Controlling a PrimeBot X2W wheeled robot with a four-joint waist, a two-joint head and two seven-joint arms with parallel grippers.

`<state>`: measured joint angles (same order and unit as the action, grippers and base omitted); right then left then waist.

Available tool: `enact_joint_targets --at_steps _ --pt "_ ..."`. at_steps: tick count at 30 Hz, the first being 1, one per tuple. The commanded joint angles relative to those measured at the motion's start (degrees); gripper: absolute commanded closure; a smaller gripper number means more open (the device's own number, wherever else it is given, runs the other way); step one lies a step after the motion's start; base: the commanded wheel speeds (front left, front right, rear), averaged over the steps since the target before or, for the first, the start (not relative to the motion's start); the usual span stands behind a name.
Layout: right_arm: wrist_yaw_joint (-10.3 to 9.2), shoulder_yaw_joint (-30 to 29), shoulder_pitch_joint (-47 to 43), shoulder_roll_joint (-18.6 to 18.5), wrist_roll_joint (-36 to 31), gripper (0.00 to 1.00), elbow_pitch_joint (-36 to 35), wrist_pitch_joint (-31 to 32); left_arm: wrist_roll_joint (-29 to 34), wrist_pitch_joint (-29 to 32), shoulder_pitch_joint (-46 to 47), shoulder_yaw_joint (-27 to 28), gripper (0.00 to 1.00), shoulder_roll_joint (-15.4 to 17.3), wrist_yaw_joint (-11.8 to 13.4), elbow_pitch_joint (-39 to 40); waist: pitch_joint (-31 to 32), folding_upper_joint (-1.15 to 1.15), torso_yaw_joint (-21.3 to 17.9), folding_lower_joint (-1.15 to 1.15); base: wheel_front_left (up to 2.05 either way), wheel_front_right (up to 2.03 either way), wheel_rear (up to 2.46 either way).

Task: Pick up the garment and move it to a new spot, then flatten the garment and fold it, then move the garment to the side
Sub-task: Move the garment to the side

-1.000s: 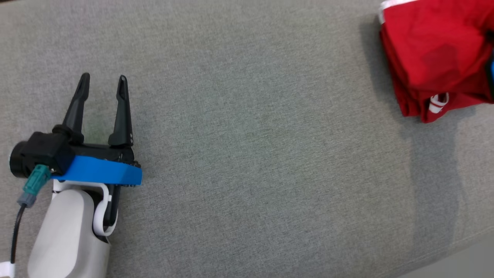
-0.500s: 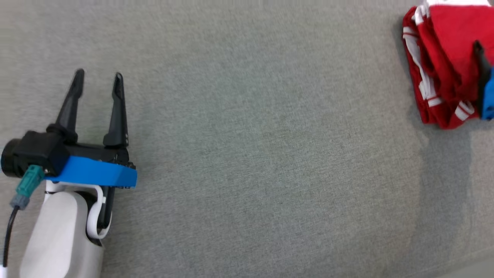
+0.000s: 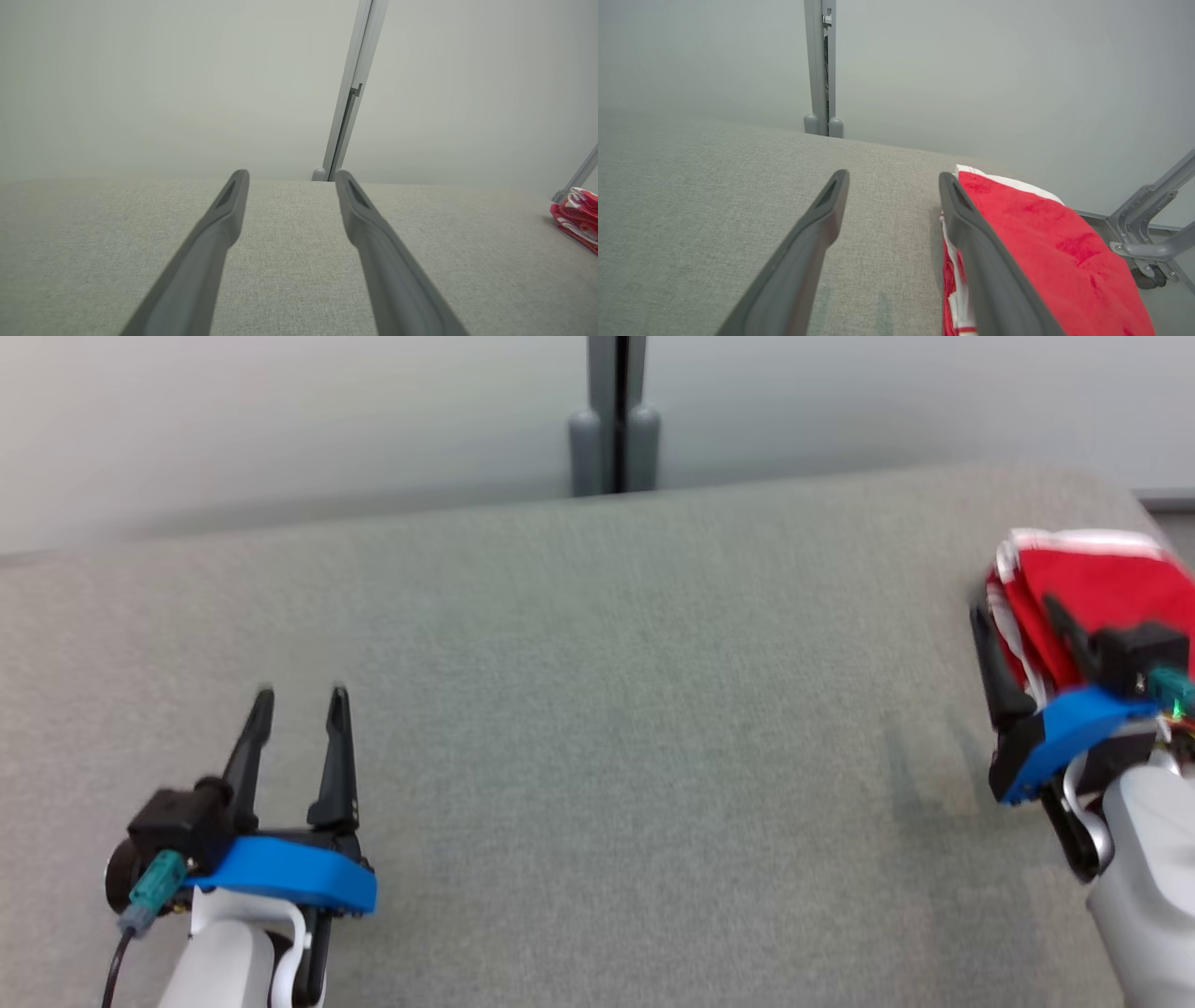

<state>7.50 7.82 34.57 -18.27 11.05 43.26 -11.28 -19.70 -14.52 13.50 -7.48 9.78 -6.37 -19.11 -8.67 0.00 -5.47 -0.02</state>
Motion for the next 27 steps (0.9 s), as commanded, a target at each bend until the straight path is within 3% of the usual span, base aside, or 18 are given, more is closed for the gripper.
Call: enact_joint_targets --at_steps 1,8,19,27 --pt "-0.02 -0.4 -2.6 0.3 1.1 0.0 -1.7 -0.5 -0.3 -0.3 -1.1 0.4 0.0 -0.2 0.1 -0.6 1.2 0.0 0.4 0.02 0.0 0.0 0.0" --pt "-0.02 -3.5 -15.0 2.7 3.6 0.0 -13.9 0.4 -1.1 -0.6 -4.3 1.0 0.0 -1.1 0.4 -3.3 5.6 0.0 3.8 0.02 0.0 0.0 0.0" --pt "-0.01 -14.1 -29.6 10.2 -1.1 0.0 -31.0 5.7 -0.6 -0.7 -9.7 2.5 0.0 -1.2 -0.1 -3.7 9.8 0.0 5.2 0.02 0.0 0.0 0.0" --pt "-0.01 -13.9 -34.1 13.5 -3.1 0.0 -36.0 8.1 -0.1 -0.7 -9.9 2.6 0.0 -1.0 -0.5 -3.8 10.2 0.0 4.9 0.02 0.0 0.0 0.0"
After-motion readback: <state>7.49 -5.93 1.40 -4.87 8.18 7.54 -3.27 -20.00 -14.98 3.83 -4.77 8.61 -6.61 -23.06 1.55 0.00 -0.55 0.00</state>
